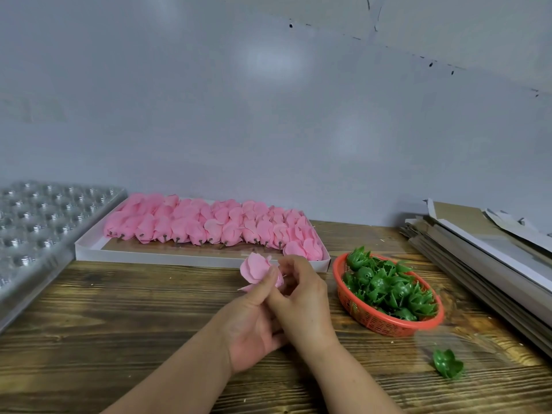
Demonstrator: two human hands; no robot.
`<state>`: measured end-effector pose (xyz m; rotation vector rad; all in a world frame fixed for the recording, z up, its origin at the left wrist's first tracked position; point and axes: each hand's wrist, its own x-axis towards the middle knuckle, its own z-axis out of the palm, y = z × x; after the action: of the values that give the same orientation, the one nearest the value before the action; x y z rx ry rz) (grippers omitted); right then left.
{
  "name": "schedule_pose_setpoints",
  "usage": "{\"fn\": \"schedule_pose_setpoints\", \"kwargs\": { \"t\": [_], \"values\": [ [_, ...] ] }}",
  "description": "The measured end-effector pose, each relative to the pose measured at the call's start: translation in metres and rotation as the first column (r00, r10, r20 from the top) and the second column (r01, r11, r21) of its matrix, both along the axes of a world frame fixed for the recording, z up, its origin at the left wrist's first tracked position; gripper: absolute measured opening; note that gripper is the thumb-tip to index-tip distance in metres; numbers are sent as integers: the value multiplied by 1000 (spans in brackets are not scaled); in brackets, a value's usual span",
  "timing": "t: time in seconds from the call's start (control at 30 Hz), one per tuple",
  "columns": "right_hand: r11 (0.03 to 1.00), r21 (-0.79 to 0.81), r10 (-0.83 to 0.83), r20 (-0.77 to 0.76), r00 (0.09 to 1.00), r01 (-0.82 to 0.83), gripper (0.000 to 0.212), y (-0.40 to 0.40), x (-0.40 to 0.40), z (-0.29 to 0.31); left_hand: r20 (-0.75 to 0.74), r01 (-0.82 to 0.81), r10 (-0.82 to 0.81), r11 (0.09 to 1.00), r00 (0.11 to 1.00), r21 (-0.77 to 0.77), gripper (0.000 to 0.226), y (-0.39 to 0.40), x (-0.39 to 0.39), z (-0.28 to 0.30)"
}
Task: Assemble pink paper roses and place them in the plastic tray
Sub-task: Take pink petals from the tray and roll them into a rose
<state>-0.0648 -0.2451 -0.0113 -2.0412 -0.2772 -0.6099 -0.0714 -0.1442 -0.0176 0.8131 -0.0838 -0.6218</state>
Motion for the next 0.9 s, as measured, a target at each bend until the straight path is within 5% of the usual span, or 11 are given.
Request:
{"fn": "schedule_pose_setpoints", "kwargs": {
  "t": [0.27, 0.73, 0.9],
  "values": [
    [998, 22, 65, -59, 996, -63, 42, 2, -2, 4, -138, -282, 272, 957, 952, -64, 51, 5, 9, 3],
    [998, -55, 31, 12, 999, -31, 22, 1, 3, -3, -229, -426, 401, 902, 887, -69, 30, 9, 14, 1],
    [998, -68, 11, -30, 999, -13, 31, 2, 5, -10, -244, -443, 421, 896, 874, -42, 29, 9, 15, -1]
  ]
}}
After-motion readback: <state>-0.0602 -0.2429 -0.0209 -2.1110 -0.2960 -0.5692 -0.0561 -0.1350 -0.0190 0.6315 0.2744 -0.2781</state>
